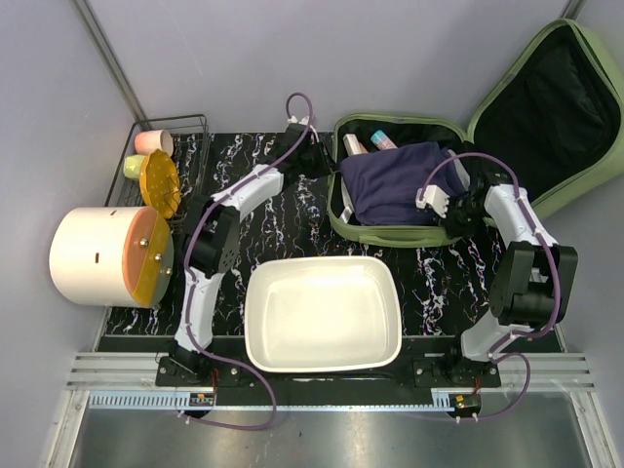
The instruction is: Open, take out, and arrange the luggage
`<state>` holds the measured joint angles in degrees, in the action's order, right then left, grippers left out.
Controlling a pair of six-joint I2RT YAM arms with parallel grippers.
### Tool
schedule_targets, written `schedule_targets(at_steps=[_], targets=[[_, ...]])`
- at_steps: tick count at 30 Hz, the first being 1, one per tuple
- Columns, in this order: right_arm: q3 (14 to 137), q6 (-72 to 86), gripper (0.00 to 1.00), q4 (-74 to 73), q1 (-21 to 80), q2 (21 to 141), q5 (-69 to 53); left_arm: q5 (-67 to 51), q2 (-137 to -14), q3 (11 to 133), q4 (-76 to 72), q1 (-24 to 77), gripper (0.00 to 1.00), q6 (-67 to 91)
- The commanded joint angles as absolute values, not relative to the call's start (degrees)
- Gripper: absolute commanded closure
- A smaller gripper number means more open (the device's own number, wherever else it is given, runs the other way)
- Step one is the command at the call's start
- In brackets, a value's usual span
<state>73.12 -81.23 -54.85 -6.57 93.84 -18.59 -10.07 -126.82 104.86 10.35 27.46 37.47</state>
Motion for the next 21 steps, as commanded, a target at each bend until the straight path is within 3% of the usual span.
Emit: schedule_targets(at_steps=[1, 2, 3, 5, 9, 13, 18, 21], targets=[[75.9, -74.2, 0.82, -43.7, -10.1, 93.3, -11.4, -23.5, -130.0, 107.2, 7.2, 32.3, 0.58, 34.1], [75.8, -74.1, 0.63, -44.1, -10.2, 92.8, -12.2, -25.4, -129.6, 107.5, 8.0, 32.1, 0.5, 32.4], [75.7, -74.0, 0.51, -45.1, -10.3, 91.8, -12.7, -26.6, -128.0, 108.0, 10.7, 31.7, 0.35, 30.1], [75.9, -73.1, 0.23, -46.2, -10.5, 90.5, -14.4, -31.0, -125.5, 107.5, 13.6, 30.0, 0.26, 22.3], [76.6, -71.2, 0.06, -49.4, -10.5, 86.7, -17.3, -38.1, -115.2, 96.8, 20.1, 25.9, 0.01, 8.6], [78.4, -67.6, 0.02, -53.3, -10.5, 84.3, -21.4, -42.6, -104.2, 90.3, 33.4, 23.4, 0.01, -16.7], [81.4, -59.4, 0.02, -56.1, -9.8, 81.8, -26.6, -42.0, -97.2, 80.3, 45.6, 23.4, 0.02, -34.7], [82.4, -54.7, 0.02, -55.2, -8.9, 81.7, -27.4, -40.7, -94.7, 75.3, 46.8, 24.4, 0.11, -39.9]])
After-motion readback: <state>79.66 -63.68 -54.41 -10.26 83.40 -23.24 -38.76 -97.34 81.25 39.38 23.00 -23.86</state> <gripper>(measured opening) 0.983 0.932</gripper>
